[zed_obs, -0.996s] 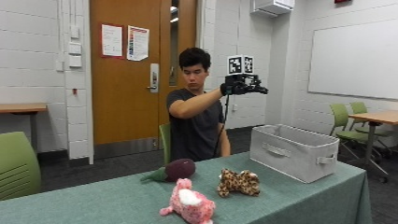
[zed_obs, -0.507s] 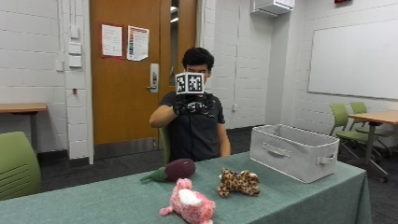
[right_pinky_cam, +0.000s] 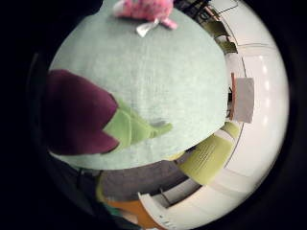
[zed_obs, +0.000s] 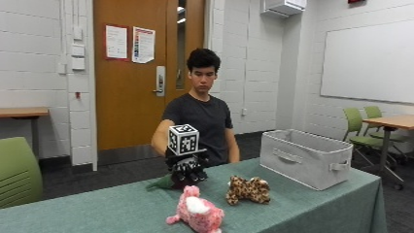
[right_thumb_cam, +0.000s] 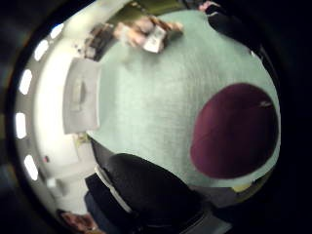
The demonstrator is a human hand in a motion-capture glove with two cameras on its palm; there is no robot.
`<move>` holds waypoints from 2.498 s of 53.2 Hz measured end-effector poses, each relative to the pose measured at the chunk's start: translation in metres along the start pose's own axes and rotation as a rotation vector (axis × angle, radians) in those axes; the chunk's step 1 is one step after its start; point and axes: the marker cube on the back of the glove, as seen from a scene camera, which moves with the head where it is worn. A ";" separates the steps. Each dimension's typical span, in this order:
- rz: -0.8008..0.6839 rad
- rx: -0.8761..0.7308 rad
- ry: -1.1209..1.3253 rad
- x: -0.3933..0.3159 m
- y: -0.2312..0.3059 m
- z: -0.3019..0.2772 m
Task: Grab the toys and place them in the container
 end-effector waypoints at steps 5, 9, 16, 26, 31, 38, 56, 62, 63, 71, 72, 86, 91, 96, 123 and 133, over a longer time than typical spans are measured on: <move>0.005 -0.011 -0.023 0.003 0.002 0.015; 0.009 -0.027 -0.016 0.003 0.006 0.019; 0.000 -0.056 0.047 0.000 0.019 0.026; 0.027 -0.045 0.058 0.001 0.020 0.025; 0.032 -0.020 0.053 -0.002 0.020 0.023; 0.032 0.100 0.047 -0.008 0.022 0.023; 0.033 0.078 0.016 -0.007 0.001 -0.007; 0.035 0.094 -0.036 -0.020 -0.007 -0.053; 0.033 0.104 -0.036 -0.023 -0.008 -0.062; -0.010 0.209 0.019 -0.068 -0.019 -0.147; -0.021 0.227 0.033 -0.074 -0.020 -0.157; -0.180 0.377 0.036 -0.197 -0.032 -0.259; -0.293 0.403 -0.012 -0.266 -0.044 -0.286; -0.485 0.425 -0.051 -0.336 -0.040 -0.301; -0.683 0.401 0.022 -0.570 -0.057 -0.278; -0.481 0.266 0.123 -0.572 -0.070 -0.256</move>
